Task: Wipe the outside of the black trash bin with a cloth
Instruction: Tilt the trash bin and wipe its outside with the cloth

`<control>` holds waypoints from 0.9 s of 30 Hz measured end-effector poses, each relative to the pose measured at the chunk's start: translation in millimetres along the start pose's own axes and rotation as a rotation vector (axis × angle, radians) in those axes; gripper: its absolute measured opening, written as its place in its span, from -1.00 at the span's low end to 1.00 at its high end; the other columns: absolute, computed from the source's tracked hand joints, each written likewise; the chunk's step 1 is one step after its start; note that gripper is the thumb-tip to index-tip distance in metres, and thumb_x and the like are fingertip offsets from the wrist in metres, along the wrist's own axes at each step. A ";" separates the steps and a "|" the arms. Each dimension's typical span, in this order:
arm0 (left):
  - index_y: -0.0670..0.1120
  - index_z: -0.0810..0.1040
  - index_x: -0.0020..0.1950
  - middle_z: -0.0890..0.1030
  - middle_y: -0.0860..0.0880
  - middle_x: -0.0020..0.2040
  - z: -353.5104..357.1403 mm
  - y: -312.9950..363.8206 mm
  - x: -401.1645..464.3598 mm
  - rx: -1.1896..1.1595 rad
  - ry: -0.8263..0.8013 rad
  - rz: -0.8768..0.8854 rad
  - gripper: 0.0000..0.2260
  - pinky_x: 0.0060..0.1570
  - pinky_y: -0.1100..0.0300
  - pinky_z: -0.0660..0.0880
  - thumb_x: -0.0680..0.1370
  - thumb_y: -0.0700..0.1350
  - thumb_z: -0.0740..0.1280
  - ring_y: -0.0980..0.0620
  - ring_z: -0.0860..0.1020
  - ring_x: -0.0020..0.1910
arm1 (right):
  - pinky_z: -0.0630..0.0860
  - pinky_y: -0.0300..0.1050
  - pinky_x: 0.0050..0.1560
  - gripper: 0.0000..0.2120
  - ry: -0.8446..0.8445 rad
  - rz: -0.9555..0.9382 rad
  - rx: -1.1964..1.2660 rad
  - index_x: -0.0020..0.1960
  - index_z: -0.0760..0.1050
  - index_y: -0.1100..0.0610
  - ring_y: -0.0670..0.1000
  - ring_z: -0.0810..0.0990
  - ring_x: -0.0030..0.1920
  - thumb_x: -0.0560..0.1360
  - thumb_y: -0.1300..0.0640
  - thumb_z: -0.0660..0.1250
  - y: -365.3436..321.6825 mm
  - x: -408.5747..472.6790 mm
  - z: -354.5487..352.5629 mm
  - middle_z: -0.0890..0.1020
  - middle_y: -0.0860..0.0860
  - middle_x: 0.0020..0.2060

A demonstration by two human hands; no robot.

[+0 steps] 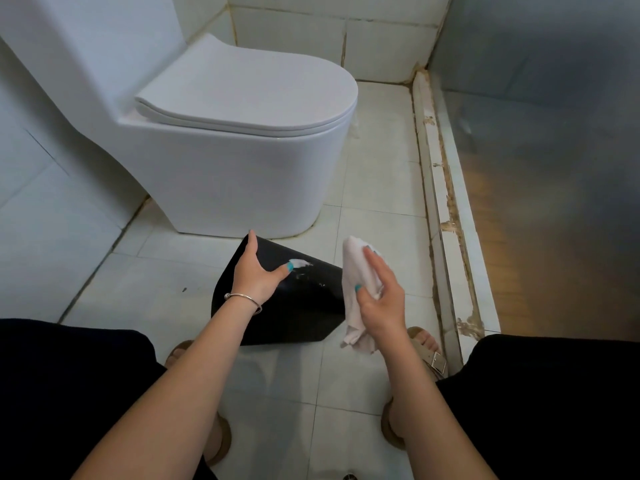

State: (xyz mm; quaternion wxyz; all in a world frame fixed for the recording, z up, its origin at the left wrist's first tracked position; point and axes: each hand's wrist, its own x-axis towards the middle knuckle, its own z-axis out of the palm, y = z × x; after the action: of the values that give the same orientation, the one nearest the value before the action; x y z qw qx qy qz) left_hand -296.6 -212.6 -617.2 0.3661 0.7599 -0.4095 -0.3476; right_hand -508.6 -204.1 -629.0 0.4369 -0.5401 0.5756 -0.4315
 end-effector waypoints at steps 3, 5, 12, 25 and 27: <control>0.00 -0.04 0.58 0.22 0.00 0.52 2.3 -1.8 -6.7 -0.017 0.021 0.045 -0.10 0.30 0.25 0.20 0.43 -0.11 0.50 0.00 0.20 0.49 | 0.28 -0.04 0.46 -0.37 0.060 0.022 0.014 0.36 0.40 -0.19 -0.08 0.27 0.45 0.48 0.42 0.28 1.7 0.5 -6.1 0.37 -0.14 0.40; 0.01 -0.06 0.58 0.23 -0.01 0.51 3.3 -1.9 -11.3 -0.024 0.024 0.049 -0.09 0.32 0.21 0.23 0.44 -0.11 0.49 -0.01 0.22 0.47 | 0.29 -0.07 0.45 -0.37 0.070 0.043 0.025 0.36 0.40 -0.18 -0.08 0.28 0.45 0.48 0.42 0.28 3.6 -0.8 -6.8 0.37 -0.12 0.41; 0.15 -0.30 0.53 0.28 0.01 0.48 3.9 -3.0 -26.3 0.085 -0.204 0.108 0.11 0.23 0.26 0.31 0.37 -0.11 0.55 0.04 0.36 0.36 | 0.27 -0.09 0.45 -0.36 0.041 0.089 0.025 0.38 0.39 -0.16 -0.08 0.27 0.44 0.48 0.43 0.27 8.7 -1.9 1.5 0.36 -0.11 0.41; 0.28 -0.35 0.48 0.42 0.06 0.20 -0.9 -20.8 -42.7 0.129 -0.236 0.116 0.10 -0.22 0.42 0.42 0.42 -0.28 0.47 0.16 0.53 -0.10 | 0.32 0.09 0.44 -0.35 0.148 0.210 0.099 0.31 0.40 -0.25 0.00 0.32 0.43 0.47 0.42 0.27 24.3 1.0 7.3 0.38 -0.21 0.30; 0.26 -0.30 0.50 0.36 0.08 0.29 2.2 -22.9 -42.5 0.089 -0.223 0.114 0.08 -0.06 0.38 0.44 0.41 -0.28 0.47 0.12 0.51 0.03 | 0.33 0.08 0.43 -0.35 0.154 0.206 0.110 0.31 0.39 -0.26 0.00 0.32 0.43 0.47 0.42 0.26 22.8 2.4 6.4 0.38 -0.23 0.28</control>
State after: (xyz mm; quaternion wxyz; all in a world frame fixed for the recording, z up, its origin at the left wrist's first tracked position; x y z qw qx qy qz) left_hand -308.0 -166.8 -627.8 0.3034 0.7076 -0.5053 -0.3898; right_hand -508.1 -205.6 -652.8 0.4624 -0.4187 0.6351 -0.4555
